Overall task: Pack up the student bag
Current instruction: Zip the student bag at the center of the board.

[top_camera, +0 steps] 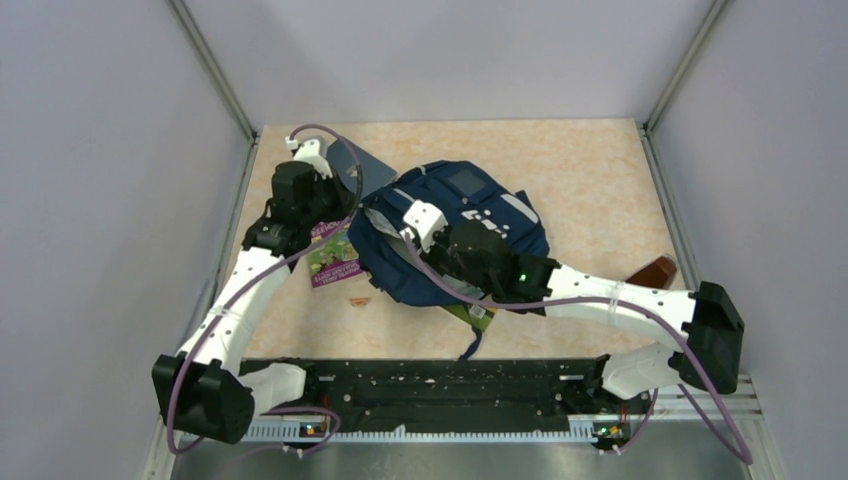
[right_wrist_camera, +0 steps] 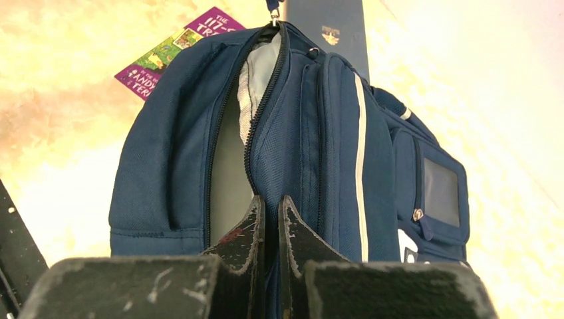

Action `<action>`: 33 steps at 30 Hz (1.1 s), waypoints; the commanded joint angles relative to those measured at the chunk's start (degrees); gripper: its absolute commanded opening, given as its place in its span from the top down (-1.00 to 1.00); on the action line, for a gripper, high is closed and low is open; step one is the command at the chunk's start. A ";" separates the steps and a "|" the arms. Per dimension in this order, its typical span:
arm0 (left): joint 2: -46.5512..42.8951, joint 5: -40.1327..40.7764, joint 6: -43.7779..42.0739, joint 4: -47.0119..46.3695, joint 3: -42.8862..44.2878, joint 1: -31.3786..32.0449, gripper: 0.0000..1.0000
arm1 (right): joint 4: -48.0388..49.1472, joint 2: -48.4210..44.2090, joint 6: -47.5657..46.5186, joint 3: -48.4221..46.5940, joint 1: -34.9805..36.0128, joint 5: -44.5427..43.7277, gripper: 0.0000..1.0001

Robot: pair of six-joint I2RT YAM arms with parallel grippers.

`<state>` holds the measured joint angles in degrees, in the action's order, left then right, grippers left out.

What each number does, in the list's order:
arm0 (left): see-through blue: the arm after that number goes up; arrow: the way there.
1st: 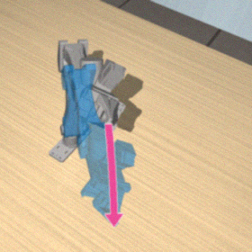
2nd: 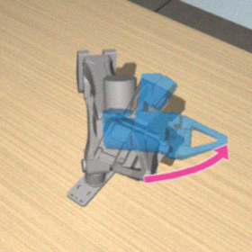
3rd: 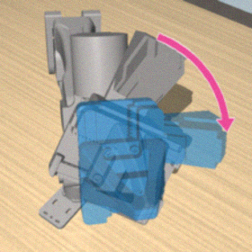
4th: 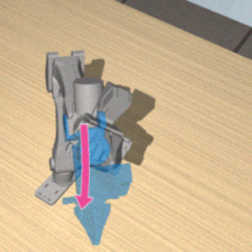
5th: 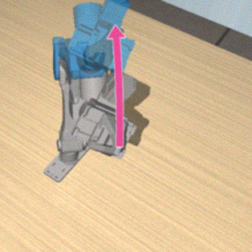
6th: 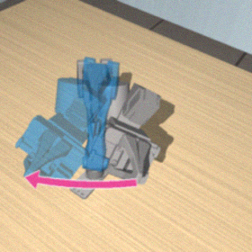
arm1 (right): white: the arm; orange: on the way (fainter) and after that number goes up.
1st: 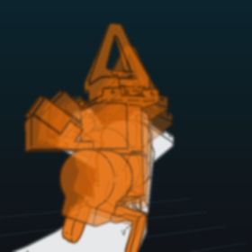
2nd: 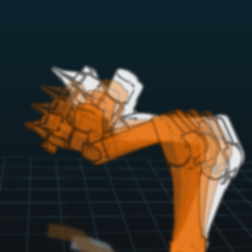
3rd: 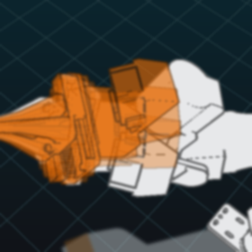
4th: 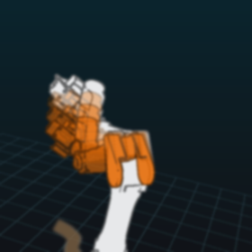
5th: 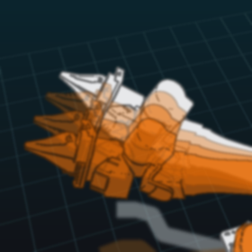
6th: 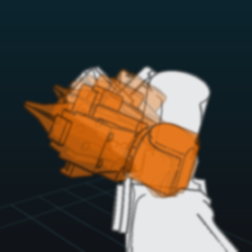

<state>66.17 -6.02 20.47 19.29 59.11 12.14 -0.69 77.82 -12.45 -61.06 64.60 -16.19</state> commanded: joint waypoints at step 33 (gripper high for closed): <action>24.73 -10.99 5.39 -26.01 7.36 -5.02 1.00 | 14.30 -7.32 -13.18 -6.69 0.44 5.00 1.00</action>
<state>88.14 -15.66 27.49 -0.64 62.63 7.99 0.86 74.19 -23.18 -62.37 64.31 -15.29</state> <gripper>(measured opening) 0.110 0.025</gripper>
